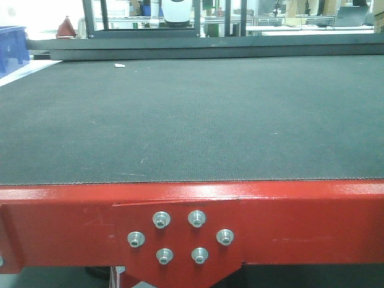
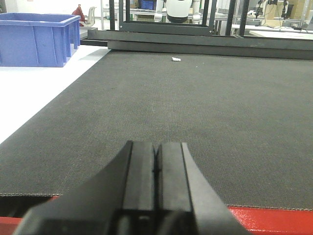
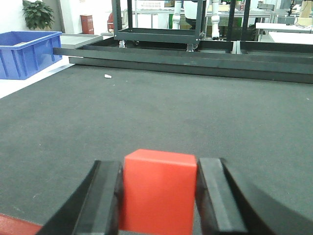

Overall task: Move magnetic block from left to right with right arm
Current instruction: 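Raise the held red cube up and away from the tabletop, then drive the base away from the first table holding the cube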

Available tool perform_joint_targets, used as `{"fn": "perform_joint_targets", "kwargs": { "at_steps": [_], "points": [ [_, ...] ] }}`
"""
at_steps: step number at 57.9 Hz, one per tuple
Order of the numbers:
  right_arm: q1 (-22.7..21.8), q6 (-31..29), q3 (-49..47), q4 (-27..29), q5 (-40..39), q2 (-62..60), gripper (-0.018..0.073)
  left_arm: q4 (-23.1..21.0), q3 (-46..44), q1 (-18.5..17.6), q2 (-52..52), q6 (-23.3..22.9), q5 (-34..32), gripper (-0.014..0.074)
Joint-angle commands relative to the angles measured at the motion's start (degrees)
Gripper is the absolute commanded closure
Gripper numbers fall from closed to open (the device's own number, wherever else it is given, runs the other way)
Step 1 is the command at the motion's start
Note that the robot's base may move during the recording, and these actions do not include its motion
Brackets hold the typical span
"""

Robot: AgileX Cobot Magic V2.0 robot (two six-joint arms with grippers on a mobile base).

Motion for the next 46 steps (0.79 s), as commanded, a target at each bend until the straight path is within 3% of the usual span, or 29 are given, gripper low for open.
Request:
{"fn": "perform_joint_targets", "kwargs": {
  "at_steps": [1, 46],
  "points": [
    [-0.2, -0.7, -1.5, -0.1, -5.0, 0.6, 0.0355, -0.3, 0.5, 0.1, -0.7, -0.4, -4.8, 0.0722],
    [-0.2, -0.7, -1.5, -0.1, -5.0, 0.6, 0.0355, -0.3, 0.5, 0.1, -0.7, -0.4, -4.8, 0.0722]
  ]
}}
